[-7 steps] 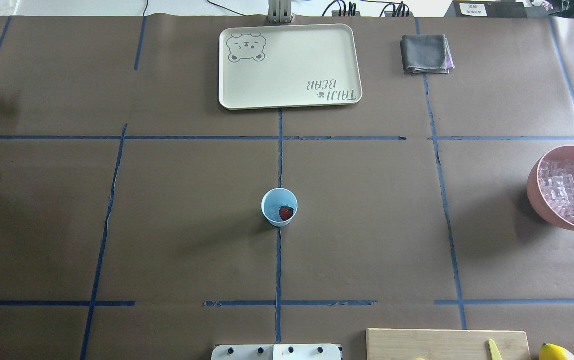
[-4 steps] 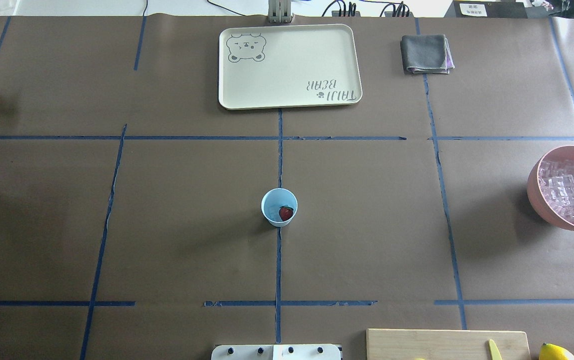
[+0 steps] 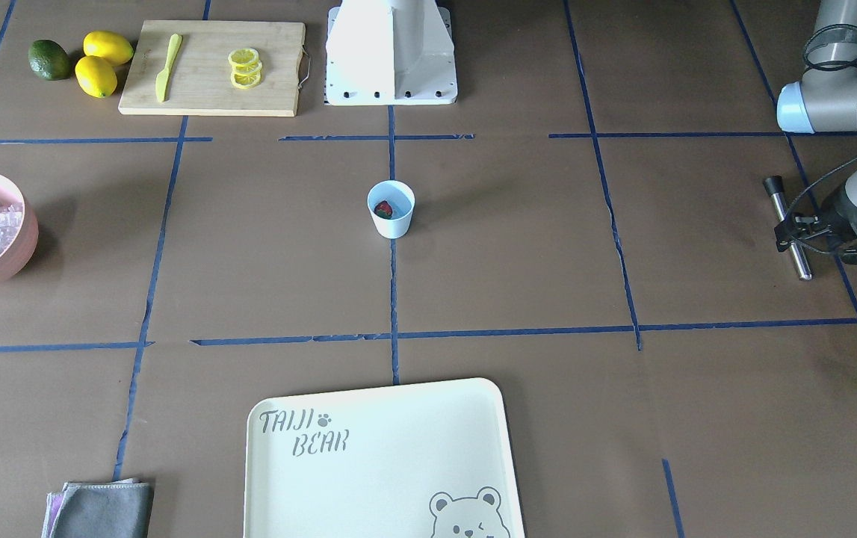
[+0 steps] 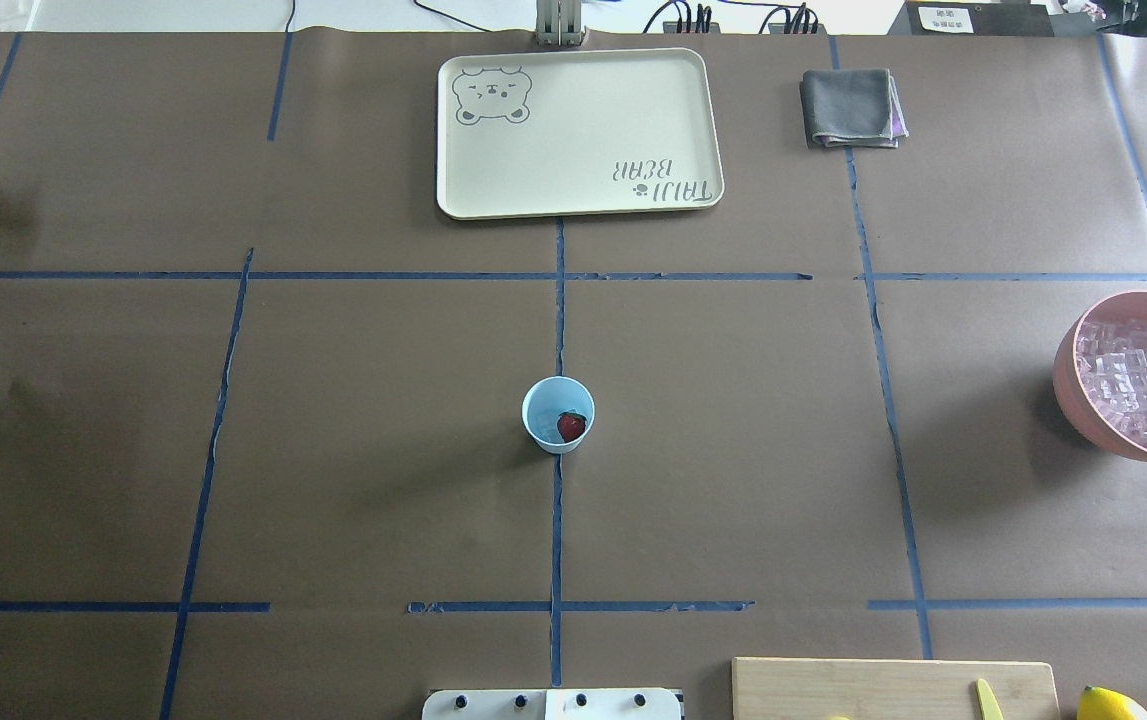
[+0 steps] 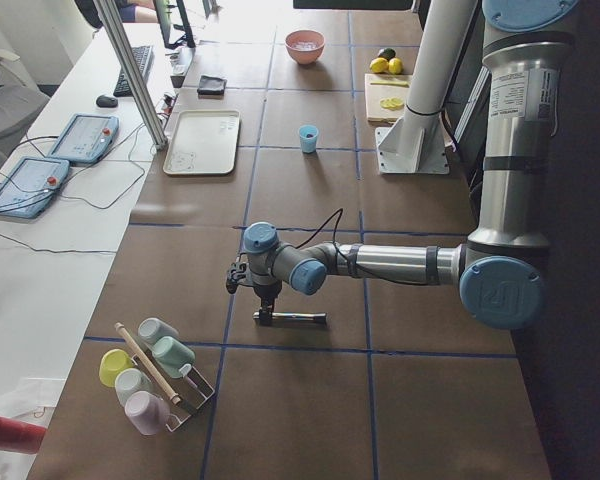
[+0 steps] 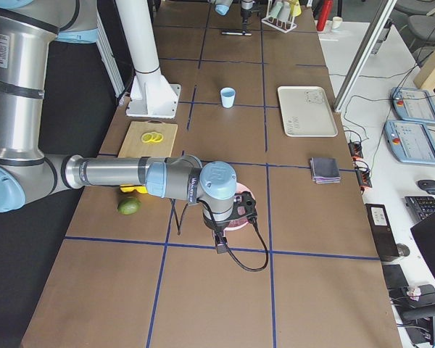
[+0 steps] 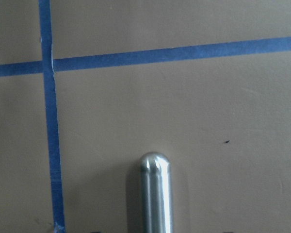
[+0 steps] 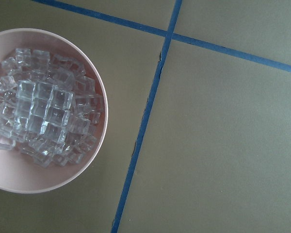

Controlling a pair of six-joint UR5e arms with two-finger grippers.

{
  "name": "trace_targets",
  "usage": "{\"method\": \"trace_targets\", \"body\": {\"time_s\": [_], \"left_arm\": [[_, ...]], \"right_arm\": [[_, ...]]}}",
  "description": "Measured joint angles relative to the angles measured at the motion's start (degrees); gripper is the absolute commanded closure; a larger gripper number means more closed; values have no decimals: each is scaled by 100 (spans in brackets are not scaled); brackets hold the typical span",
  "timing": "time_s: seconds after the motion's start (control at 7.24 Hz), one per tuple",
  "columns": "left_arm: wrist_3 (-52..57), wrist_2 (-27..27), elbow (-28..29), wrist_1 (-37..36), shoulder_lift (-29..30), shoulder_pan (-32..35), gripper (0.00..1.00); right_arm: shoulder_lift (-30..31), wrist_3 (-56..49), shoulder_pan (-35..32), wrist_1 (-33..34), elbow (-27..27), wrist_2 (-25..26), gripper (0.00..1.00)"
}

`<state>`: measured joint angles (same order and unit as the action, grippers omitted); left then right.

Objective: Mash ice and strawberries in cup
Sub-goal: 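Move the held pestle with the left gripper toward the white rack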

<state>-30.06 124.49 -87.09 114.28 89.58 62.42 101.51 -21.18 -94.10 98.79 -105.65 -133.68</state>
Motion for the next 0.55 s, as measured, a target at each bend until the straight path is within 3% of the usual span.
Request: {"method": "trace_targets", "body": {"time_s": [0.28,0.55], "left_arm": [[645,537,-361,-243,-34,292,0],[2195,828,-794,-1595,-47,1221,0]], "right_arm": [[-5,-6,2,0,-2,0,0],[-8,-7,5,0,0,6,0]]}}
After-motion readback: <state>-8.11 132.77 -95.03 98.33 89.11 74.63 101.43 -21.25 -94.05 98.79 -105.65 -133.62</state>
